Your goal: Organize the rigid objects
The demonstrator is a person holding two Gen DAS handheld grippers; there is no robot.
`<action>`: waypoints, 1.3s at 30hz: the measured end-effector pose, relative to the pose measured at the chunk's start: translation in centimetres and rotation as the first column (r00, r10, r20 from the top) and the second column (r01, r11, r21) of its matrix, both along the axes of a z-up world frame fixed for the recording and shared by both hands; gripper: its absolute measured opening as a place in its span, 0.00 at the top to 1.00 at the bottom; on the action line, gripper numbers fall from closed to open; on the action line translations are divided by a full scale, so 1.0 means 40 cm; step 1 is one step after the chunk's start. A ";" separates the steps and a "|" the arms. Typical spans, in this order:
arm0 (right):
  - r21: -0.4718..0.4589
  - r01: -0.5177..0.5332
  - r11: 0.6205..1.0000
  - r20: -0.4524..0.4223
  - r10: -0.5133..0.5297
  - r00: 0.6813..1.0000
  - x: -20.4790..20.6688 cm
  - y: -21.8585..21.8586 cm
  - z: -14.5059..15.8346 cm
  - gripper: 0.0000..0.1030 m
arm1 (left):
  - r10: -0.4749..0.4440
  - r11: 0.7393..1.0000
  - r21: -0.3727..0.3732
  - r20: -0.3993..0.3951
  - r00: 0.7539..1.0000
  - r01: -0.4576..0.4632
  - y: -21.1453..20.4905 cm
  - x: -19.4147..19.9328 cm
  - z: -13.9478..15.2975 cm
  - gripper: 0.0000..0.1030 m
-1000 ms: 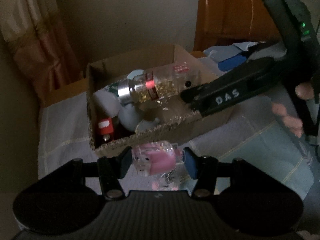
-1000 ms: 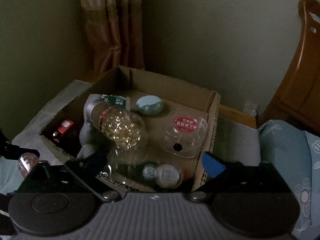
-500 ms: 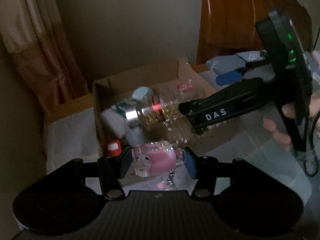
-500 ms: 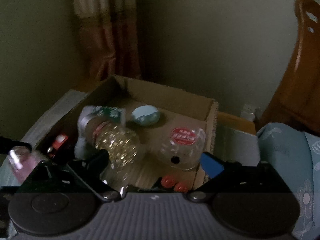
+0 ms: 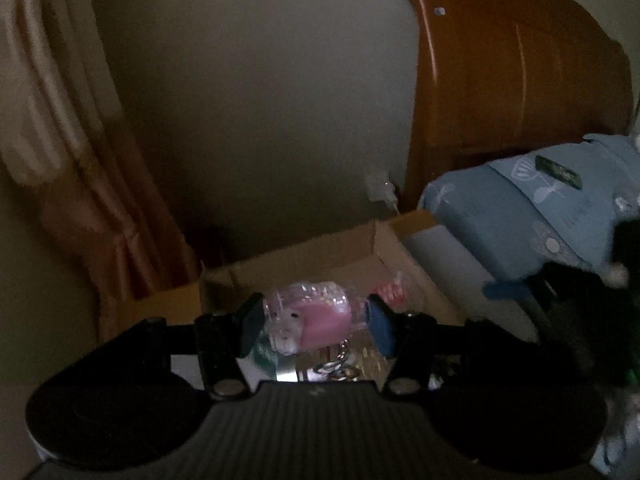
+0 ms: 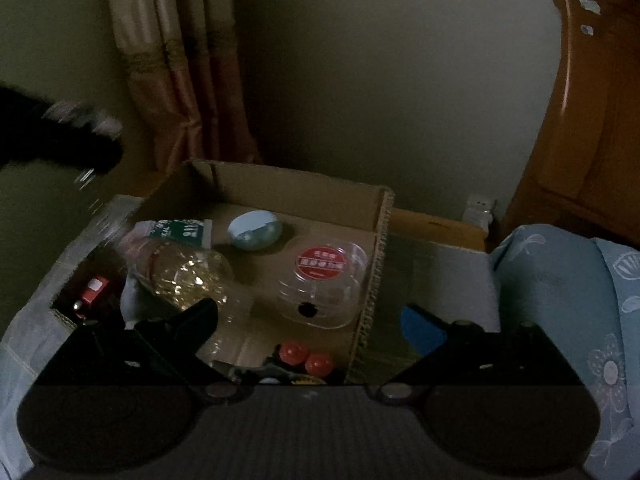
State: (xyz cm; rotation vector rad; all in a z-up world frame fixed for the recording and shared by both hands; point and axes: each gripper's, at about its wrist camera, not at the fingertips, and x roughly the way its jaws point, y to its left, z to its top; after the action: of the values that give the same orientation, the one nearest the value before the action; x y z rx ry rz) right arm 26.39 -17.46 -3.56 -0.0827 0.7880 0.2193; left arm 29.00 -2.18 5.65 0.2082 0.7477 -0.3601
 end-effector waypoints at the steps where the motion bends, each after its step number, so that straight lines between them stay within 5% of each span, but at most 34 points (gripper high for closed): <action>1: 0.003 -0.001 1.000 0.001 0.001 1.000 -0.003 -0.007 0.001 0.02 | 0.001 1.000 0.000 0.003 1.000 -0.001 -0.010 0.015 0.000 0.48; 12: -0.035 -0.029 0.999 -0.039 0.027 0.999 -0.017 -0.011 0.002 0.02 | 0.027 0.998 0.051 -0.128 0.991 -0.021 -0.127 0.160 -0.125 0.47; 15: -0.040 -0.045 0.998 -0.042 0.043 0.998 -0.029 -0.005 0.007 0.02 | 0.056 0.997 0.059 -0.143 0.988 -0.048 -0.125 0.172 -0.156 0.30; 17: -0.039 -0.047 0.998 -0.041 0.046 0.998 -0.034 -0.004 0.012 0.02 | 0.084 0.996 0.052 -0.130 0.988 -0.078 -0.109 0.165 -0.161 0.13; 19: -0.037 -0.047 0.998 -0.045 0.045 0.998 -0.038 -0.004 0.017 0.02 | 0.109 0.993 0.052 -0.106 0.988 -0.104 -0.096 0.158 -0.160 0.09; 27: -0.033 0.012 0.999 -0.087 -0.015 0.996 -0.037 0.002 0.033 0.00 | 0.122 0.991 0.063 -0.018 0.992 -0.121 -0.044 0.089 -0.142 0.04; 39: -0.086 0.140 0.986 -0.119 -0.150 0.981 -0.087 0.030 0.038 0.00 | 0.211 0.975 0.044 0.121 0.970 -0.217 0.034 -0.156 -0.157 0.01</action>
State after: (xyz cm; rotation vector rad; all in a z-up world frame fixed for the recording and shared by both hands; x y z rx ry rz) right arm 22.91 -16.25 -2.02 -0.0842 0.9238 0.0556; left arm 22.74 -0.80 -0.64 0.1980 0.6586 -0.1204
